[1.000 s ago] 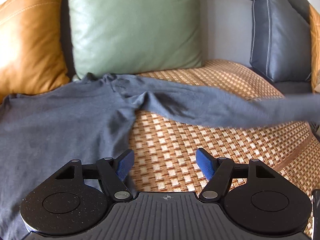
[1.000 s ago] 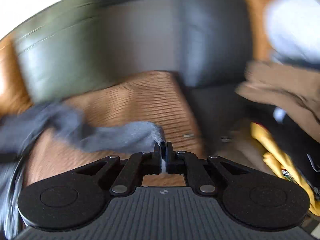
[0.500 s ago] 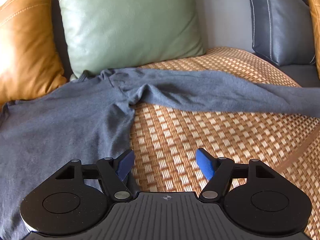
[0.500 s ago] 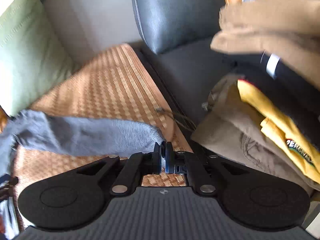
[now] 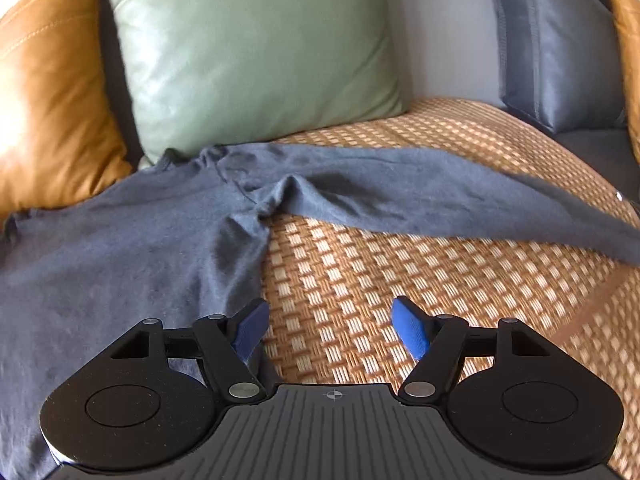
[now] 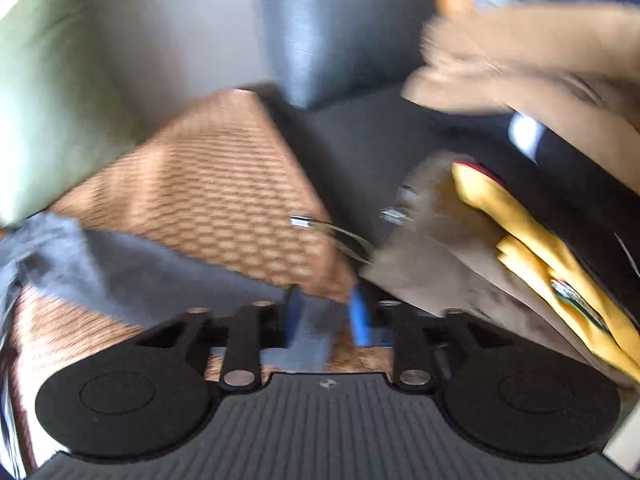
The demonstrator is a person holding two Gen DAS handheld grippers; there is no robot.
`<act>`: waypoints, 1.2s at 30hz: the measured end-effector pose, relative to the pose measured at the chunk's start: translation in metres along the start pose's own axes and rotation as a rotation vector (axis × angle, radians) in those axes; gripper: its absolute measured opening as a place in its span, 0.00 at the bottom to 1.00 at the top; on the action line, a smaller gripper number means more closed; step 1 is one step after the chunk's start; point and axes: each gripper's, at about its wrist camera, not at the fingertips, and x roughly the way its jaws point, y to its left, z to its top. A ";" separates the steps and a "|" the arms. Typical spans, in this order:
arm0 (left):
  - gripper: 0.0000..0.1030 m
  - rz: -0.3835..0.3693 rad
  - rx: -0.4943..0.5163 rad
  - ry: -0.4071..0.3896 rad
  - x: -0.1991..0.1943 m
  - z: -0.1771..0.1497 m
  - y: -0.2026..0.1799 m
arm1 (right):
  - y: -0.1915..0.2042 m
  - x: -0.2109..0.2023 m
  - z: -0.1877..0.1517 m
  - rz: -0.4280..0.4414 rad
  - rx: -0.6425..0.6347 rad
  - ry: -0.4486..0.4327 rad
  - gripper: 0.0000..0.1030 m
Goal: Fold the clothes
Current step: 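Grasp a sleeve cuff with the right gripper and pull it outward, then release the sleeve with the right gripper and withdraw both grippers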
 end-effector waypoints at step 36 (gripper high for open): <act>0.78 0.016 -0.175 0.113 -0.078 -0.103 0.021 | 0.269 0.144 0.056 0.312 -0.355 0.043 0.60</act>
